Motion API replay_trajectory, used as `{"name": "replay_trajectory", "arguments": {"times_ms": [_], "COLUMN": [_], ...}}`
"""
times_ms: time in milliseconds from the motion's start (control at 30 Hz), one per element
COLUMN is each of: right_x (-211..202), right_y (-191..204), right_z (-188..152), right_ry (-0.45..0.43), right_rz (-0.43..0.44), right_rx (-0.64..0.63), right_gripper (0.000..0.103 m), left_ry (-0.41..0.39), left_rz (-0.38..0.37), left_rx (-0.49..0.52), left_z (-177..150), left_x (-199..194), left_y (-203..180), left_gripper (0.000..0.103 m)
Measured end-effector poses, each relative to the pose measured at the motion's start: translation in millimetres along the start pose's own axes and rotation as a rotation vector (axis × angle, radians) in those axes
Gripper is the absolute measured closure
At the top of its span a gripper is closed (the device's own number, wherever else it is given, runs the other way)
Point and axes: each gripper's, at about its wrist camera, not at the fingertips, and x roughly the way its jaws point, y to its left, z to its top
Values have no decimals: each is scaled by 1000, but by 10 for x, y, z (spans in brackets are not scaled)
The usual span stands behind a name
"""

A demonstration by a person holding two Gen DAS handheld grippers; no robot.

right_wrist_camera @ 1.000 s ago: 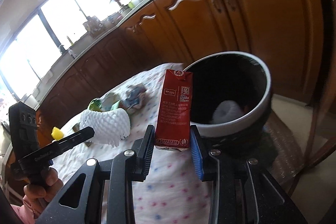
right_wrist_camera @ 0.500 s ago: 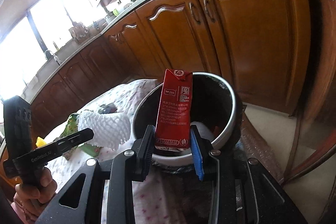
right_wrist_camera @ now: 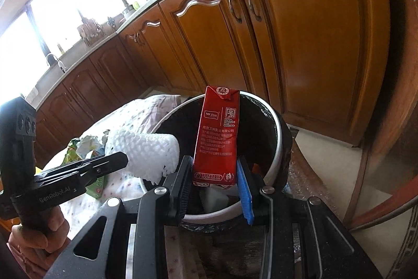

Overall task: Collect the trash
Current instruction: 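Carry the foam net and red carton over the bin with both tools, then open both tools to drop the foam net and carton into the bin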

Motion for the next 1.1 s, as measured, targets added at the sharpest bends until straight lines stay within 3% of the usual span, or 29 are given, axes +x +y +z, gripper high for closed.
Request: {"name": "replay_trajectory", "arguments": {"times_ms": [300, 367, 400, 433, 500, 767, 1100], "right_x": [158, 170, 169, 161, 117, -25, -164], "right_y": [2, -14, -27, -36, -54, -13, 313], "right_z": [65, 74, 74, 74, 65, -22, -254], "right_ry": [39, 43, 44, 42, 28, -6, -48], "right_rz": [-8, -8, -5, -2, 4, 37, 103], "right_rx": [-11, -1, 6, 13, 26, 60, 82], "right_gripper": [67, 63, 60, 56, 52, 38, 27], "left_ry": [14, 19, 22, 27, 17, 3, -69], "left_rz": [5, 1, -4, -4, 1, -22, -3], "left_rx": [16, 19, 16, 11, -2, -46, -158], "left_z": [67, 73, 76, 76, 69, -66, -456], "left_x": [155, 182, 194, 202, 185, 0, -489], "left_y": [-87, -106, -99, -96, -76, 63, 530], "left_gripper": [85, 79, 70, 53, 38, 35, 33]}}
